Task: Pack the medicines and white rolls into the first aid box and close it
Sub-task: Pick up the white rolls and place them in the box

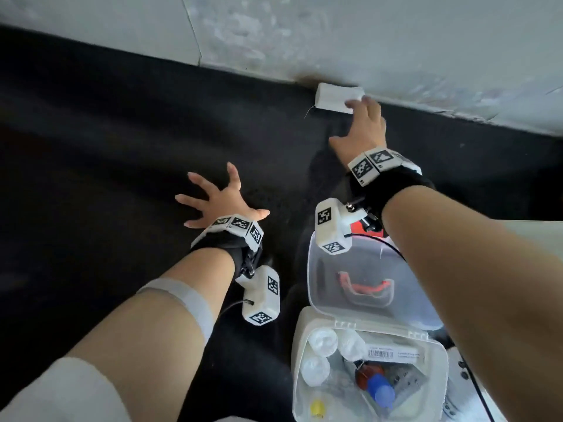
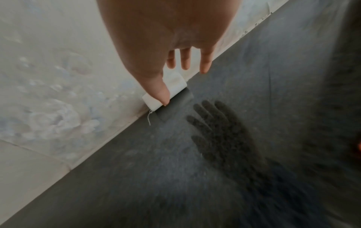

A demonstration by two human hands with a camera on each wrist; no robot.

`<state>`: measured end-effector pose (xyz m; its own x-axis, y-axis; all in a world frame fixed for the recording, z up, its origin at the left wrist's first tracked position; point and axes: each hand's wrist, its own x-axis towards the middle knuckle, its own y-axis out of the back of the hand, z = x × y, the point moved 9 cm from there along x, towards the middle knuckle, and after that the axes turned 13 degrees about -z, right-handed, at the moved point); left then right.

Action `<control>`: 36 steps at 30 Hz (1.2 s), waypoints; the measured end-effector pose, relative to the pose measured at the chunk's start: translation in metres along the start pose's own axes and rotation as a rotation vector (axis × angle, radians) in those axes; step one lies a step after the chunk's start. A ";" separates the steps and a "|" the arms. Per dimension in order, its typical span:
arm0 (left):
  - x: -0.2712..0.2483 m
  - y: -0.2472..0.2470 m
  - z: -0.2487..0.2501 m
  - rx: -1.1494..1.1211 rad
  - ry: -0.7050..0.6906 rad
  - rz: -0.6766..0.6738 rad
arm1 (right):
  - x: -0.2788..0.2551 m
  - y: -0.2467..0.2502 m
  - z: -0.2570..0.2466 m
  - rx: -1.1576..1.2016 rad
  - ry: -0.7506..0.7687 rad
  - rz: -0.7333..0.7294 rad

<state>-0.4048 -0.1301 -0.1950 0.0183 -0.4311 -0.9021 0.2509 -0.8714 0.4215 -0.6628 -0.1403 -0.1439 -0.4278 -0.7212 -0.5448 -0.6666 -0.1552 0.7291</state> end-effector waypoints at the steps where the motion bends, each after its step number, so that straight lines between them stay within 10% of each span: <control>1: 0.001 0.000 -0.001 0.008 0.007 -0.001 | 0.008 0.000 -0.001 -0.033 -0.004 -0.007; 19: -0.014 0.014 0.000 0.252 0.002 -0.113 | -0.042 -0.025 0.032 -0.115 -0.010 -0.094; 24: -0.059 0.061 -0.043 -0.215 -0.134 0.022 | -0.109 -0.010 0.048 0.162 0.002 -0.156; 36: -0.178 -0.132 -0.068 -0.689 -0.192 -0.439 | -0.259 -0.016 0.075 0.575 0.060 -0.214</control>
<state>-0.3754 0.0773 -0.0965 -0.3683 -0.1722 -0.9136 0.7330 -0.6583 -0.1714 -0.5872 0.0992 -0.0455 -0.2244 -0.7539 -0.6175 -0.9634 0.0761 0.2572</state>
